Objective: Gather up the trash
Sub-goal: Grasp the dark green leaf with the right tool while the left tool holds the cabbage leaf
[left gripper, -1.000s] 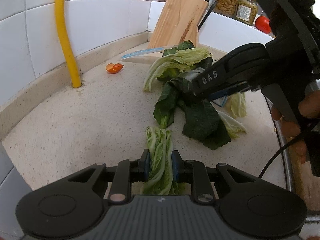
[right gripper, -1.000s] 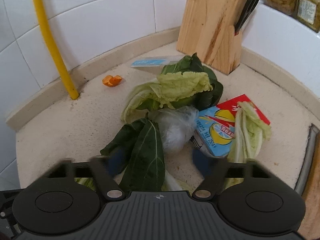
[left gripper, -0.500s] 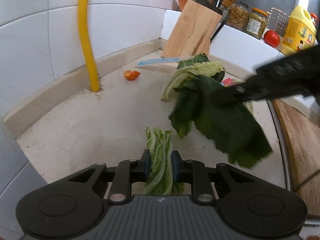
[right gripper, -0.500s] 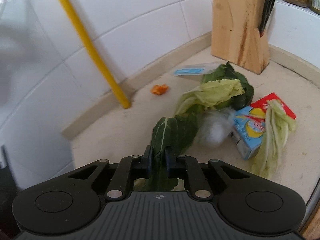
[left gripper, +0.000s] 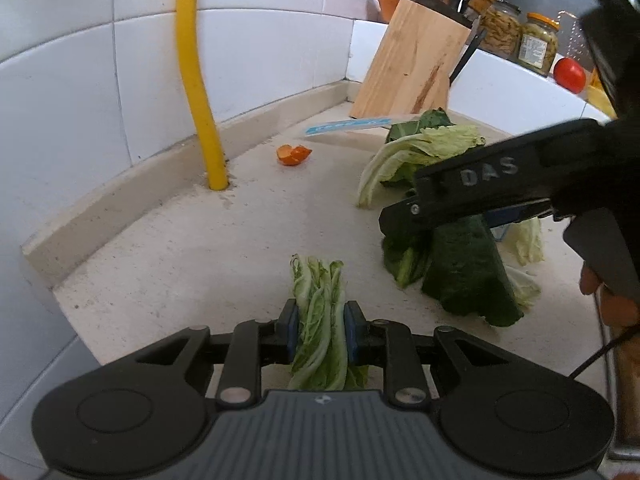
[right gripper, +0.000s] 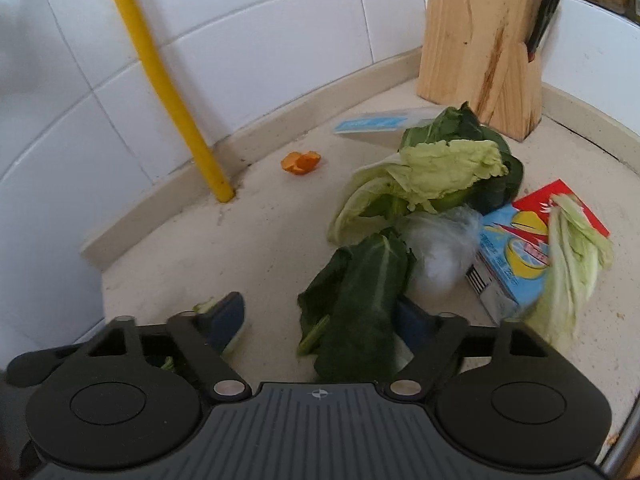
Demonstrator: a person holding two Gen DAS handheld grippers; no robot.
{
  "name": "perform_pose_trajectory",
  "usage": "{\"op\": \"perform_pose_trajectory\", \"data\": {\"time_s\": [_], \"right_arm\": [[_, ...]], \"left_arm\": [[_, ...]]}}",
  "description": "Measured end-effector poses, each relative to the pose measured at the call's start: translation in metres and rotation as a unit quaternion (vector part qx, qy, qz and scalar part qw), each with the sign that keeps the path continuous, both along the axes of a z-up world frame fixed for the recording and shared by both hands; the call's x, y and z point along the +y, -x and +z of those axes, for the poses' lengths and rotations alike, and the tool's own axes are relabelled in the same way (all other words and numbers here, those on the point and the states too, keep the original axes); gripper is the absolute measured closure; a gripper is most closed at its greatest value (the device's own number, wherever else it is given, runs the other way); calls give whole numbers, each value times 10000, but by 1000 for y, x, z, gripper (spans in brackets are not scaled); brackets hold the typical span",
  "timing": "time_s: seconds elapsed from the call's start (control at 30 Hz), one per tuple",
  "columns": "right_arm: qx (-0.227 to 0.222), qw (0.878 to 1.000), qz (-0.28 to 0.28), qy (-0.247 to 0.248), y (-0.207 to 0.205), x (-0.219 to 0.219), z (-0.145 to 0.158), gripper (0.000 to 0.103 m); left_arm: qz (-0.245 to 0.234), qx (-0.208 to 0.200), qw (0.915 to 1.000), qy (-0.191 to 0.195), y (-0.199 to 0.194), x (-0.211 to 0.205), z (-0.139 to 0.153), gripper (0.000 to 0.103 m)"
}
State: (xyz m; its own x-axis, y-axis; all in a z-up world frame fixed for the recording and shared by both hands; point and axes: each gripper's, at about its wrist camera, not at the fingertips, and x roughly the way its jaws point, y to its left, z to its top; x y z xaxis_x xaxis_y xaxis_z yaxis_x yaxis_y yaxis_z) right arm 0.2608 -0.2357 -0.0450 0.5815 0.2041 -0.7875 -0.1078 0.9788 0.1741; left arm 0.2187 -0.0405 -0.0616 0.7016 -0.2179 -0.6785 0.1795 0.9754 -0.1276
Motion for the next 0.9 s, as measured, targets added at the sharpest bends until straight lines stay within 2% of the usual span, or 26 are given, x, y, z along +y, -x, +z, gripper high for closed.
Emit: {"op": "perform_pose_trajectory", "data": {"time_s": [0.13, 0.27, 0.33, 0.37, 0.43, 0.47, 0.5, 0.57, 0.7, 0.9], "right_arm": [[189, 9994, -275, 126, -11, 4, -9, 14], [244, 9989, -322, 253, -15, 13, -15, 14], [233, 9987, -178, 405, -15, 22, -19, 24], [276, 9983, -90, 509, -16, 27, -23, 37], [226, 9976, -59, 653, -15, 30, -24, 50], [242, 9978, -22, 618, -15, 29, -23, 65], [276, 9982, -14, 524, -14, 25, -20, 74], [270, 9989, 17, 387, -9, 20, -14, 82], [169, 9997, 199, 24, 13, 7, 3, 87], [92, 9978, 326, -565, 71, -19, 43, 88]], "left_arm": [[82, -60, 9999, -109, -2, 0, -1, 80], [66, -187, 9992, -334, -2, -4, -3, 80], [41, -166, 9990, -418, -3, -6, -5, 80], [15, -137, 9991, -410, -4, -6, -6, 80], [-8, -96, 9993, -364, -5, -4, -6, 83], [-25, -88, 9994, -335, -4, -3, -5, 84], [-47, -88, 9994, -318, -3, -4, -4, 86], [-136, -61, 9997, -217, 0, -4, 0, 88], [-379, 56, 9988, 289, 11, -5, 11, 89], [-916, 57, 9937, 644, 34, -21, 31, 90]]}}
